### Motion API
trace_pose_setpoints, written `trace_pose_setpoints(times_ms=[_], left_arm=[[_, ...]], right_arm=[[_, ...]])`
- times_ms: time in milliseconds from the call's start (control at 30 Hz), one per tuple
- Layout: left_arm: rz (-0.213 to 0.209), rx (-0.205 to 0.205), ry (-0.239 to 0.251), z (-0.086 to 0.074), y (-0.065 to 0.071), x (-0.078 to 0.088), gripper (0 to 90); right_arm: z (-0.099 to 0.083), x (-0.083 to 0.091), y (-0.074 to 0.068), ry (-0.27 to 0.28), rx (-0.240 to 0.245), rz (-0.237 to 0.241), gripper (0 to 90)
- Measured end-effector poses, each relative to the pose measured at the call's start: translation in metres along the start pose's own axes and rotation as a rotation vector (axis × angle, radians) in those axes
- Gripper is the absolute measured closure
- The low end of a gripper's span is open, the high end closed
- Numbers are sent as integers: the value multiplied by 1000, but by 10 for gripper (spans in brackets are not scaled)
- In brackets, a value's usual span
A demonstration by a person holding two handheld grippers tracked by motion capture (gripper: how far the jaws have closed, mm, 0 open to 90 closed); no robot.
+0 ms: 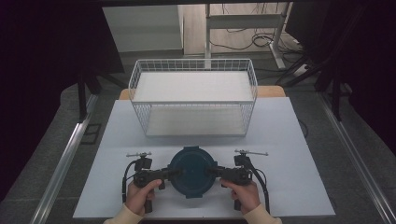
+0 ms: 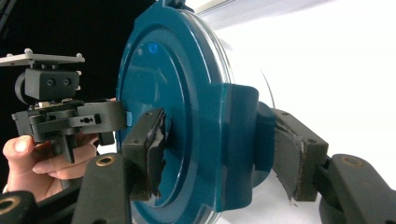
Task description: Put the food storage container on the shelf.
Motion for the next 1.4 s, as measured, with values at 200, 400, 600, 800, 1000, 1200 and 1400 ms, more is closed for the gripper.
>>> trace_pose_setpoints(times_ms=[200,400,600,800,1000,1200,1400], left_arm=[[0,-5,1,-1,0,2,386],[-4,-14,9,0,3,5,388],[-17,-32,26,3,9,12,391],[-29,-50,41,8,16,18,392],[-34,-63,51,14,17,23,393],[-33,-81,72,18,25,27,394],[-31,-110,89,27,33,33,393]], right_arm=[[0,0,-4,7,33,-8,403],[1,2,-7,17,51,-10,402],[4,6,-17,30,89,-8,403],[9,11,-27,48,129,-7,403],[14,11,-35,61,162,-12,403],[19,15,-42,75,177,-3,403],[26,19,-49,85,202,6,404]])
Point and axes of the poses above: each handheld gripper's, and its own axes: x roughly backward along the jaws, z roughly out of its top, y roughly to its right, the point moved 5 cm from there along -x, roughly forward along the jaws, and after that the axes turned 3 degrees about y, right-handed, at the moved point
